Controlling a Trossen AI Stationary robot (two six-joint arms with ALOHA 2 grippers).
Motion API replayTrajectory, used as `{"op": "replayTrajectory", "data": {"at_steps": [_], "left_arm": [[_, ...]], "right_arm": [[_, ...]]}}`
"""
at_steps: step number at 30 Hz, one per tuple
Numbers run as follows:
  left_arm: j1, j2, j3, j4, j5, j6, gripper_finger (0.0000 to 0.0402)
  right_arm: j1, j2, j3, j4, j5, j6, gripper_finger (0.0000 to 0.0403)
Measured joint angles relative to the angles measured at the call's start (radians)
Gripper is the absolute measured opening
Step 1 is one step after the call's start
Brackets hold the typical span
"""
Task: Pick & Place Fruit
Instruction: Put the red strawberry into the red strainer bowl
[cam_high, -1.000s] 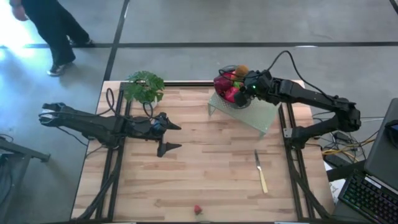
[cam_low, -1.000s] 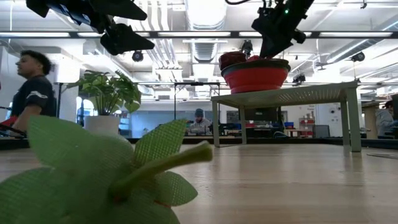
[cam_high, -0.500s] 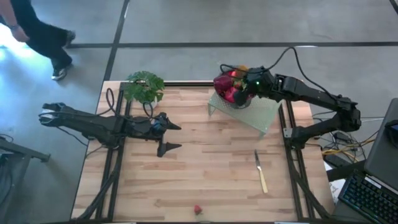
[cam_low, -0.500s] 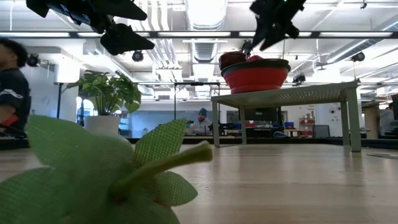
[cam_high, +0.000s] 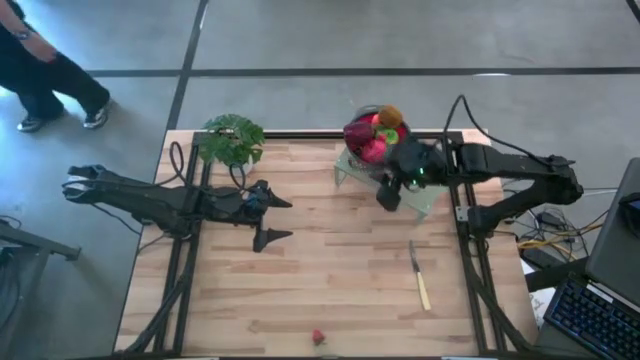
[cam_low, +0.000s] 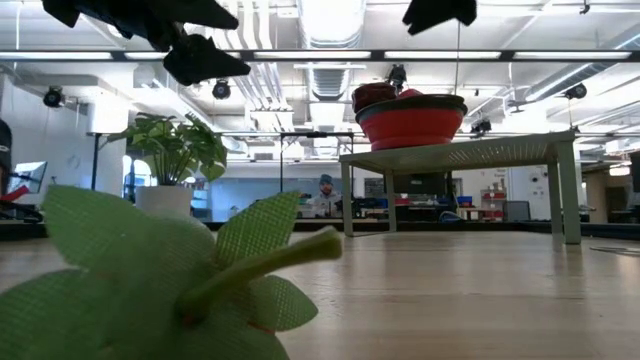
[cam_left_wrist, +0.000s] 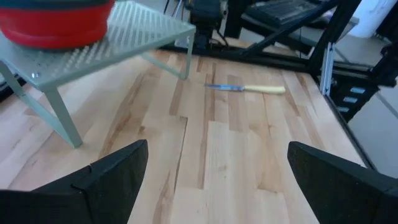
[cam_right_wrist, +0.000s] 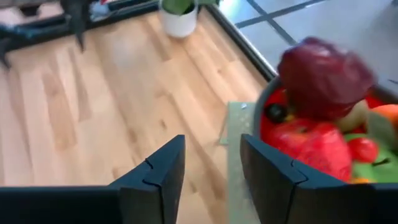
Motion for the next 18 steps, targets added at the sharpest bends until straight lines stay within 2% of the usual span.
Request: {"op": "replayTrajectory", "data": {"at_steps": [4, 9, 14, 18], "left_arm": [[0.000, 0.000, 0.000, 0.029, -0.003, 0.044, 0.0392], [0.000, 0.007, 0.000, -0.006, -0.005, 0.140, 0.0392], [-0.028, 0.056, 0.000, 0.023, 0.129, 0.239, 0.0392], [-0.120, 0.145, 0.000, 0.096, 0.142, 0.362, 0.0392]], "right_arm": [[0.112, 0.000, 0.002, -0.050, 0.087, 0.047, 0.0134], [0.213, 0.000, -0.003, -0.110, 0.120, 0.115, 0.0119], [0.276, 0.000, -0.004, -0.171, 0.121, 0.166, 0.0103], [0.303, 0.000, -0.005, -0.213, 0.125, 0.171, 0.0089]]}}
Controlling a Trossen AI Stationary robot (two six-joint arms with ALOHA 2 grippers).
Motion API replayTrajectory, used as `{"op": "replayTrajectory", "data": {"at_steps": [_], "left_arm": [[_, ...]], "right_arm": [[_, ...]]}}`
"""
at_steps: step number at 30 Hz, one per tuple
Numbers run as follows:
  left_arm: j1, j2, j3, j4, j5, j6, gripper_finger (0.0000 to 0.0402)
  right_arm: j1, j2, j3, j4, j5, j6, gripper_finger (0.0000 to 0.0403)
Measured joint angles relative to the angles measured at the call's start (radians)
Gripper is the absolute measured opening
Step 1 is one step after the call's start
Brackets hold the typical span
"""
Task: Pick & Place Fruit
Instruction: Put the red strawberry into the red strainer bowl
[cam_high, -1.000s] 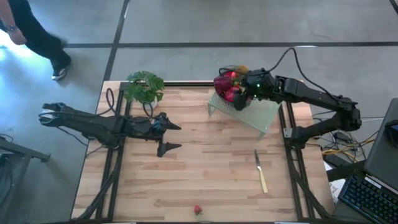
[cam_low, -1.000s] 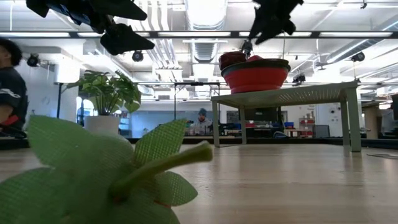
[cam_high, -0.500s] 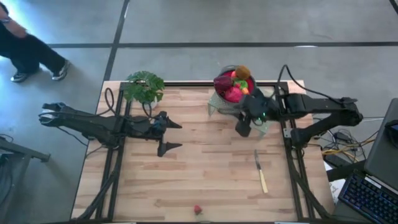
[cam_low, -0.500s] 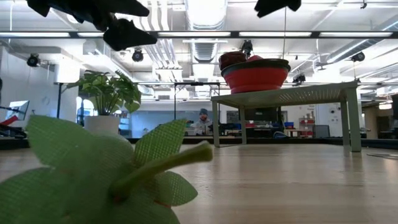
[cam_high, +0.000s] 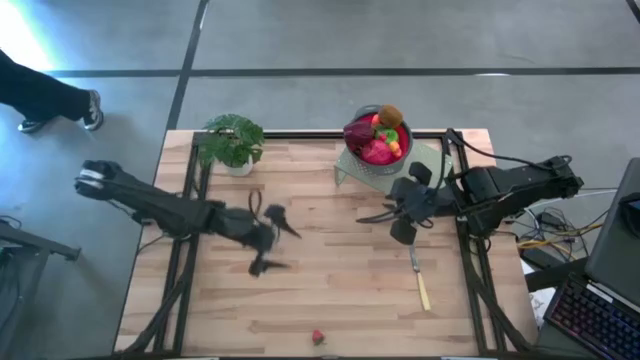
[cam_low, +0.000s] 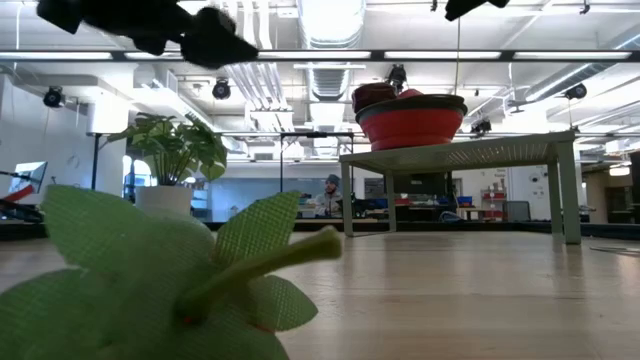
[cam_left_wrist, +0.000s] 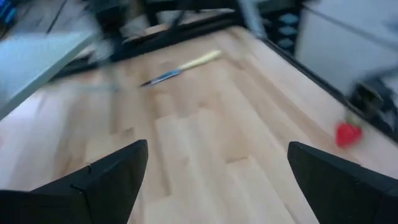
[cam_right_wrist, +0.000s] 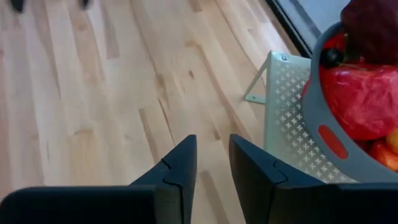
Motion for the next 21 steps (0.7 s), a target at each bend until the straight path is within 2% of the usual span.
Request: {"op": "replayTrajectory", "data": {"at_steps": [3, 7, 14, 21], "left_arm": [[-0.085, 0.090, 0.000, 0.088, 0.001, 0.157, 0.0392], [-0.186, 0.217, 0.023, 0.231, -0.025, 0.237, 0.0392], [-0.299, 0.442, 0.180, 0.232, -0.051, 0.260, 0.0392], [-0.361, 0.629, 0.333, 0.152, -0.042, 0.250, 0.0392]], "right_arm": [[0.005, 0.000, -0.001, -0.007, 0.022, 0.000, 0.0077], [0.004, 0.000, -0.001, -0.011, 0.024, 0.000, 0.0063], [0.004, 0.000, -0.003, -0.017, 0.023, -0.001, 0.0047], [0.004, 0.000, -0.003, -0.017, 0.022, -0.001, 0.0047]]}}
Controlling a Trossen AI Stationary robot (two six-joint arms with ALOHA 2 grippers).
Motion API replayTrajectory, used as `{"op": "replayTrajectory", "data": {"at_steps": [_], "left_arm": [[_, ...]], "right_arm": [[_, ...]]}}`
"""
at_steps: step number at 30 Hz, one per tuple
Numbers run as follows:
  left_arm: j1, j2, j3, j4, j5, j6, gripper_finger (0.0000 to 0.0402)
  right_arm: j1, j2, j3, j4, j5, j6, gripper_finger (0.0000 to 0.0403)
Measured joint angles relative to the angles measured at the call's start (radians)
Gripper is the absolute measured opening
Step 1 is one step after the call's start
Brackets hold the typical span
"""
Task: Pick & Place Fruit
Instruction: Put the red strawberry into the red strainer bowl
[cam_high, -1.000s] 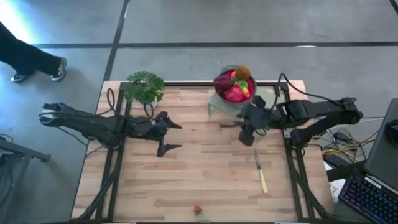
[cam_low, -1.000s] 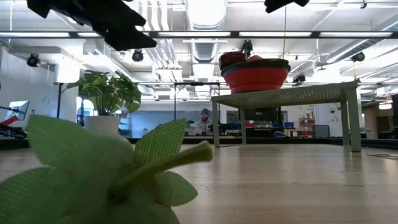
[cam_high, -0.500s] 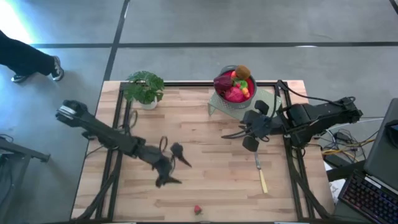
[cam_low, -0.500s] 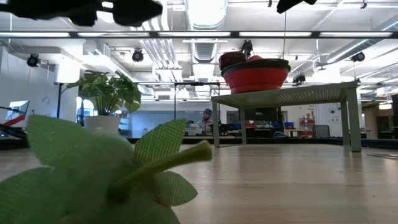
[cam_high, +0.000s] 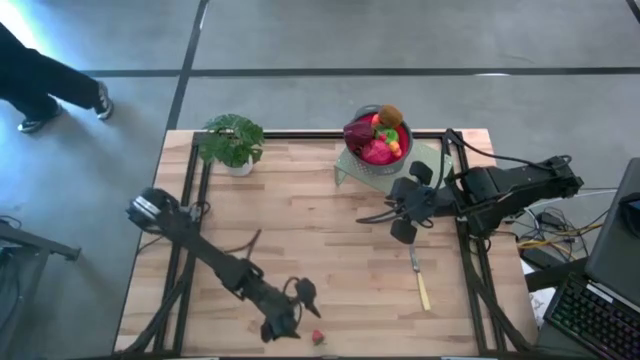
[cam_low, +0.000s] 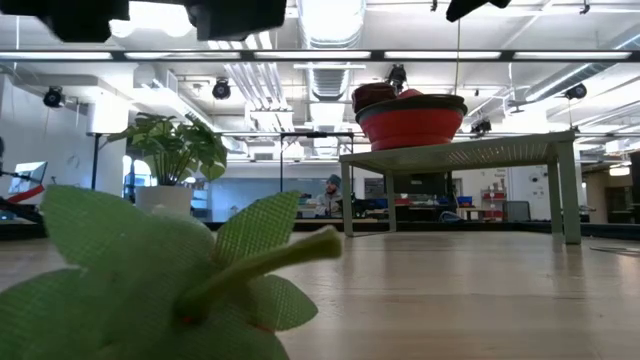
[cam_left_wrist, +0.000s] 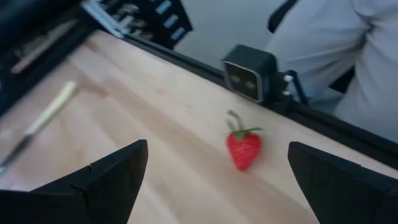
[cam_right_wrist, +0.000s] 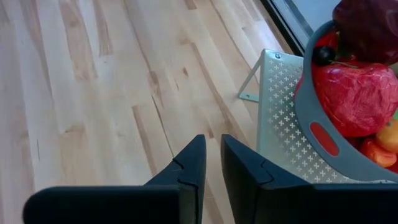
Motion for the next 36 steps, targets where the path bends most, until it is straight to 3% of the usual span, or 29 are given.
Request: {"op": "replayTrajectory", "data": {"at_steps": [10, 26, 36], "left_arm": [[-0.013, 0.148, 0.120, -0.039, 0.070, -0.042, 0.0392], [0.000, 0.237, 0.142, -0.021, 0.097, -0.088, 0.0392], [0.026, 0.335, 0.206, 0.012, 0.201, -0.117, 0.0392]], "right_arm": [[0.000, 0.000, -0.001, -0.003, -0.001, 0.000, 0.0067], [0.000, 0.000, -0.007, -0.004, -0.001, 0.000, 0.0091], [0.000, 0.000, -0.007, -0.007, -0.001, -0.004, 0.0062]]}}
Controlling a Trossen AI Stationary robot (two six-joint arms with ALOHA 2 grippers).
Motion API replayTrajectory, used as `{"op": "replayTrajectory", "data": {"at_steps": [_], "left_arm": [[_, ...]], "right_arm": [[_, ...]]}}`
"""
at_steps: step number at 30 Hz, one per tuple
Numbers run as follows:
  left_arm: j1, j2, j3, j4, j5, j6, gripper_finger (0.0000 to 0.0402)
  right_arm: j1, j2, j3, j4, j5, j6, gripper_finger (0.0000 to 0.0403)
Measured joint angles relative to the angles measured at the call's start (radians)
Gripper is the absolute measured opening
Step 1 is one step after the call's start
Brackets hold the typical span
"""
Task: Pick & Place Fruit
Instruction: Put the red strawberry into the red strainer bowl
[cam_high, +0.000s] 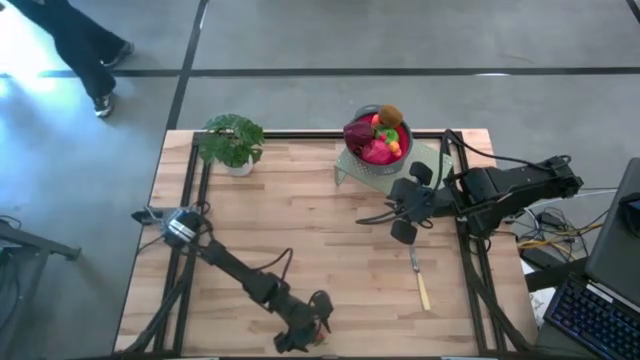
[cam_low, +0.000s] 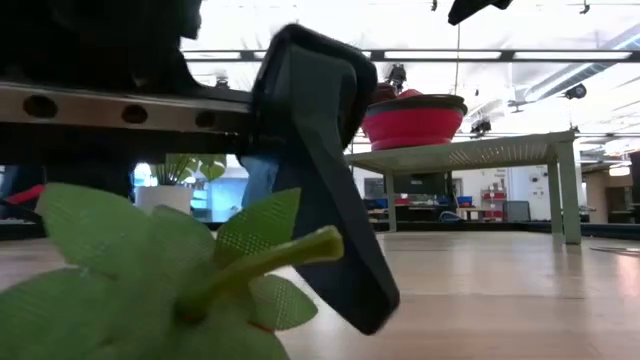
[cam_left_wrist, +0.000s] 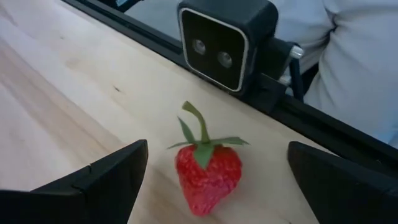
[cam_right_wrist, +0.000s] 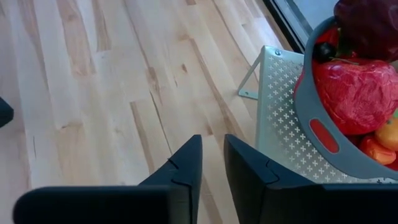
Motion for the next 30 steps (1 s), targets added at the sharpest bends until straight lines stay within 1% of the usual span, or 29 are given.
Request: {"op": "replayTrajectory", "data": {"at_steps": [4, 7, 12, 16, 21, 30], "left_arm": [[0.012, 0.012, 0.003, 0.004, 0.025, -0.016, 0.0392], [0.025, 0.013, 0.003, 0.003, 0.050, -0.035, 0.0384], [0.042, 0.013, 0.002, -0.001, 0.079, -0.050, 0.0351], [0.046, 0.013, 0.002, -0.004, 0.084, -0.052, 0.0322], [0.047, 0.013, 0.002, -0.004, 0.083, -0.053, 0.0297], [0.047, 0.013, 0.001, -0.004, 0.083, -0.054, 0.0265]], "right_arm": [[0.000, 0.000, 0.000, 0.000, 0.000, 0.000, 0.0047], [0.000, 0.000, -0.002, 0.000, 0.000, 0.000, 0.0039], [0.000, 0.000, -0.002, 0.000, 0.000, 0.000, 0.0031], [0.000, 0.000, -0.002, 0.000, 0.000, 0.000, 0.0027], [0.000, 0.000, -0.002, 0.000, 0.000, 0.000, 0.0032], [0.000, 0.000, -0.002, 0.000, 0.000, 0.000, 0.0051]]}}
